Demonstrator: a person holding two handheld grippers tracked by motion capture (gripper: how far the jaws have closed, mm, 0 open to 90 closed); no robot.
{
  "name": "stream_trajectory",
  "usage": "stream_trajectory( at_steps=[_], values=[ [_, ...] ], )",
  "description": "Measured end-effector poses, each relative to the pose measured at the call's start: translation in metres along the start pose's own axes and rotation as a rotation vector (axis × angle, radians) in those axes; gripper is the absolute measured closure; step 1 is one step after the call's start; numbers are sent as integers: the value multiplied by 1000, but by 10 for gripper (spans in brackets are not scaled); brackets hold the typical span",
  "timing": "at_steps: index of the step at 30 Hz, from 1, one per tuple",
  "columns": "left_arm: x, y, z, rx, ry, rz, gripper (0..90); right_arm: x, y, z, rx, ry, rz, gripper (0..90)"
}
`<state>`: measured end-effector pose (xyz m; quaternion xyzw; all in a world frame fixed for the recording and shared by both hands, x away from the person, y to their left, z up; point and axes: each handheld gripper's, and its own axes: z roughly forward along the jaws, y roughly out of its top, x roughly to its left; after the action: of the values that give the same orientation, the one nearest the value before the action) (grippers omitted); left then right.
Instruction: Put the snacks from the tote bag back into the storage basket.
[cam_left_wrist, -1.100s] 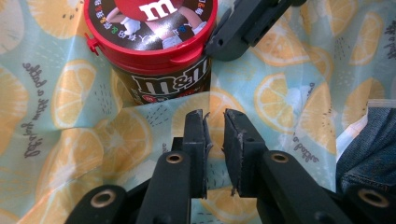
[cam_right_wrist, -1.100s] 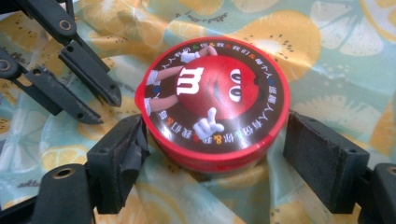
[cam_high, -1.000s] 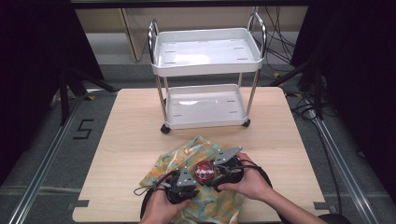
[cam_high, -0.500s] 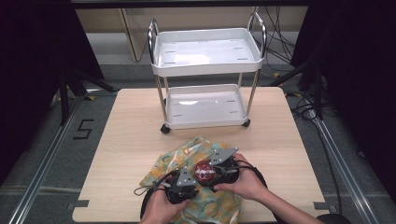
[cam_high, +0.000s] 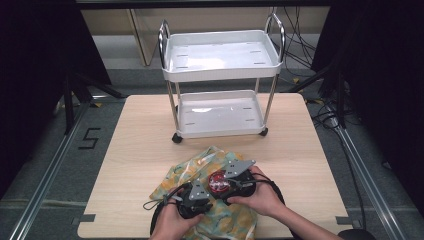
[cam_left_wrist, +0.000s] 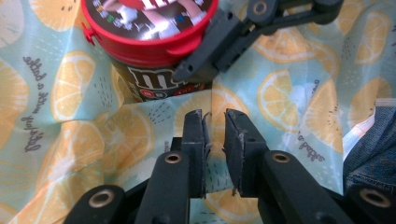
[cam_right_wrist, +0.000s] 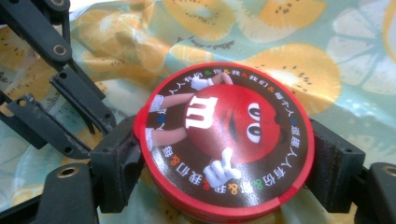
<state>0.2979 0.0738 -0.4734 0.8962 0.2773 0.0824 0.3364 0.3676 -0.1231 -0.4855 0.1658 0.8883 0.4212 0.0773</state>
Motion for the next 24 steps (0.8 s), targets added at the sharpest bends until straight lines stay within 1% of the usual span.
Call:
stream_trajectory(
  at_steps=[2,3,5,8,9,10,11,12,13,15,20,21,23,24],
  values=[
    [0,0,0,-1,0,-1,770,0,0,0,0,8,9,244],
    [0,0,0,-1,1,-2,769,-1,0,-1,5,5,0,244],
    [0,0,0,-3,1,-4,767,1,-1,-1,0,2,-2,245],
    [0,0,0,-3,2,-3,765,2,0,-1,5,2,-10,251],
    [0,0,1,-4,-1,-3,764,2,0,-1,1,4,-25,257],
    [0,0,0,-4,0,-3,762,2,0,-2,2,6,-13,259],
    [0,0,0,-4,2,-3,761,3,0,-2,-1,2,-13,259],
    [0,0,0,-5,4,-2,759,2,0,-3,3,3,-38,259],
    [0,0,1,-6,0,-5,759,2,1,-4,11,4,-23,259],
    [0,0,1,-6,6,-3,757,2,1,-3,-4,5,-16,260],
    [0,0,0,-6,10,-2,755,2,3,-6,-15,4,-20,260],
    [1,0,0,-4,10,0,755,2,4,-7,-19,6,-15,260],
    [2,1,0,-6,14,21,754,2,7,-10,-30,4,-19,260],
    [2,1,0,-6,15,22,754,3,8,-11,-35,3,1,260]
  ],
)
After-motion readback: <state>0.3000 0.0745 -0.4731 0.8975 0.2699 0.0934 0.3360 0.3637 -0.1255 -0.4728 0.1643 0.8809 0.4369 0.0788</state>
